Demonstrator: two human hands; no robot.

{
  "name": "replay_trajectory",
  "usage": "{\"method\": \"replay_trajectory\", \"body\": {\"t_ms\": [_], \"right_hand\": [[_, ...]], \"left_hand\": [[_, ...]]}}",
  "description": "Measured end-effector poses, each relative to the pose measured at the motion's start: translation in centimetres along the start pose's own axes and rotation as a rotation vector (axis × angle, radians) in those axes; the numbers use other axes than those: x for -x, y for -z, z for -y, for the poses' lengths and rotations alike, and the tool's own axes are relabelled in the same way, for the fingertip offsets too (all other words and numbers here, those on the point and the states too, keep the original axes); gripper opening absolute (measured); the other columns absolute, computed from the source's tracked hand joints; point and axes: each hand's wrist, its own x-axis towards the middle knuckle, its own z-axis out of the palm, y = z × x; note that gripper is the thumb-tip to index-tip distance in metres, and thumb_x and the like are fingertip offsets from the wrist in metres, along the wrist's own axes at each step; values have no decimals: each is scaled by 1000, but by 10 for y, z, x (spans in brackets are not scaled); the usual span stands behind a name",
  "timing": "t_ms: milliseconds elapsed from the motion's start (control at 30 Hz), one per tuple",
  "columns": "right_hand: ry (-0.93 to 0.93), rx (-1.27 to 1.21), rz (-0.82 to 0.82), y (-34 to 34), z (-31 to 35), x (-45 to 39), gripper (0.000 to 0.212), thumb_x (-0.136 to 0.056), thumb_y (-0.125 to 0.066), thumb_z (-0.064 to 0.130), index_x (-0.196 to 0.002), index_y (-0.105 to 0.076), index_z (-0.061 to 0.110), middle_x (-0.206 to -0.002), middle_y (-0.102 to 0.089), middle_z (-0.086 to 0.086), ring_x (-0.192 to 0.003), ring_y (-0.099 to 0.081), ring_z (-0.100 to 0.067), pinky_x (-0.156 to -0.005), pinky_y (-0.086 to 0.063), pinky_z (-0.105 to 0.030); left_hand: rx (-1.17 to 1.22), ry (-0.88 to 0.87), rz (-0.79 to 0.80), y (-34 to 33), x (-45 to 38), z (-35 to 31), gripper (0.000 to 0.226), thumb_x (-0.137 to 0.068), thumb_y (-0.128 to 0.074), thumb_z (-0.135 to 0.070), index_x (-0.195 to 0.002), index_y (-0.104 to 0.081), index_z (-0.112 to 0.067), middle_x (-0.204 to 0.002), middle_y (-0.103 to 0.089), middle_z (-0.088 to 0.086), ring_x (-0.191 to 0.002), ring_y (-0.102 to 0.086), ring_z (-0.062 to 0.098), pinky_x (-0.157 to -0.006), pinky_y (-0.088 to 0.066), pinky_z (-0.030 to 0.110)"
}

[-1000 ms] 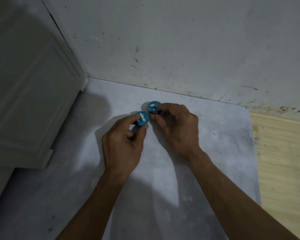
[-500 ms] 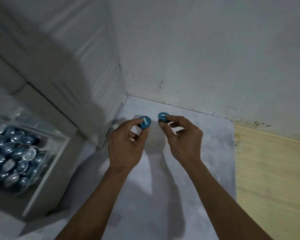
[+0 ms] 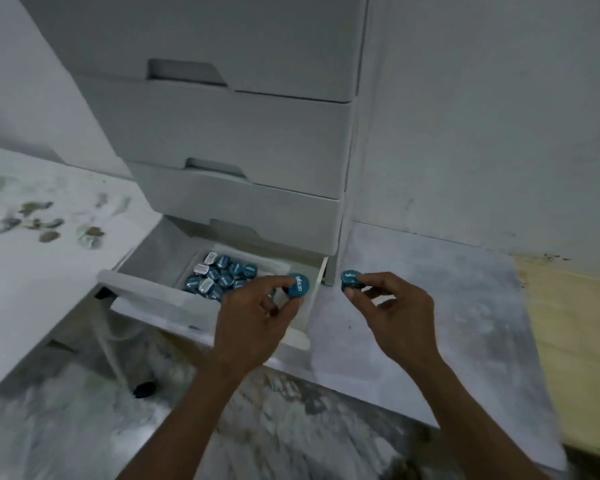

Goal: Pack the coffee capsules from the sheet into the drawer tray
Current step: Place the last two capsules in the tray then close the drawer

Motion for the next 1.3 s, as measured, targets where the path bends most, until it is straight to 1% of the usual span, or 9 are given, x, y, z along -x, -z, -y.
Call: {"method": "replay_trajectory", "body": {"t_ms": [100,200,300,433,567,767,967,1067,1300], "right_hand": [[19,2,18,-36,27,23,18,-77,-82,23,-94,-75,23,-84,-72,11,-71,-67,-8,-51,-53,-22],[11,34,58,-64,51,32,16,-77,-82,20,-90,-75,25,-82,-71,18,-75,-66,-6,-55,-47,-11],[-13,55,76,-81,63,29,18,-77,-82,21,-86,-73,32,-80,-70,22,-74,-65,-7,-58,-48,-13],[-62,77,78,-108,53,8,14,-78,-81,21,-87,-74,29,-80,-70,22,-72,-66,-9,-58,-58,-28],[-101,138,85,-138,27,-17,13,-78,-81,21,-87,-74,27,-81,-70,19,-70,-66,-6,-64,-55,-19],[-251,195,76,-169,-9,-41,13,-78,-78,13,-86,-74,22,-81,-69,16,-68,-63,2,-63,-46,-3],[-287,320,174,-193,-43,-56,13,-82,-68,18,-94,-71,24,-93,-73,6,-80,-67,-10,-75,-59,-32],[-289,404,200,-206,-51,-61,13,-84,-68,26,-98,-68,25,-95,-71,8,-82,-66,-9,-72,-54,-23],[-362,413,213,-217,-61,-65,12,-87,-68,23,-99,-69,21,-96,-73,5,-81,-68,-9,-74,-60,-28]], "left_hand": [[-48,51,-10,58,4,25,25,-73,-84,-20,-97,-75,-23,-69,-58,-29,-60,-59,-9,-54,-41,3],[-55,102,-4,89,0,40,25,-74,-84,-21,-98,-76,-21,-67,-61,-19,-60,-59,-14,-56,-40,-1],[-74,128,17,99,-10,52,24,-74,-84,-22,-97,-76,-22,-60,-57,-13,-57,-58,-12,-57,-38,-1],[-122,122,105,88,-33,82,25,-75,-83,-24,-98,-76,-22,-66,-71,3,-53,-60,6,-66,-57,30],[-143,144,240,60,-58,121,23,-75,-82,-25,-97,-75,-23,-76,-76,1,-65,-71,18,-68,-59,41],[-247,87,434,16,-97,156,17,-80,-77,-28,-96,-75,-21,-85,-74,-9,-71,-67,11,-65,-52,23],[-283,71,573,-28,-121,189,19,-80,-75,-28,-99,-74,-25,-91,-76,-4,-74,-71,15,-67,-57,33],[-307,63,616,-39,-126,199,21,-80,-74,-27,-101,-74,-28,-91,-75,-2,-76,-69,19,-68,-57,36],[-300,53,690,-51,-137,222,27,-81,-72,-24,-108,-73,-29,-107,-73,-3,-87,-67,20,-72,-50,29]]}}
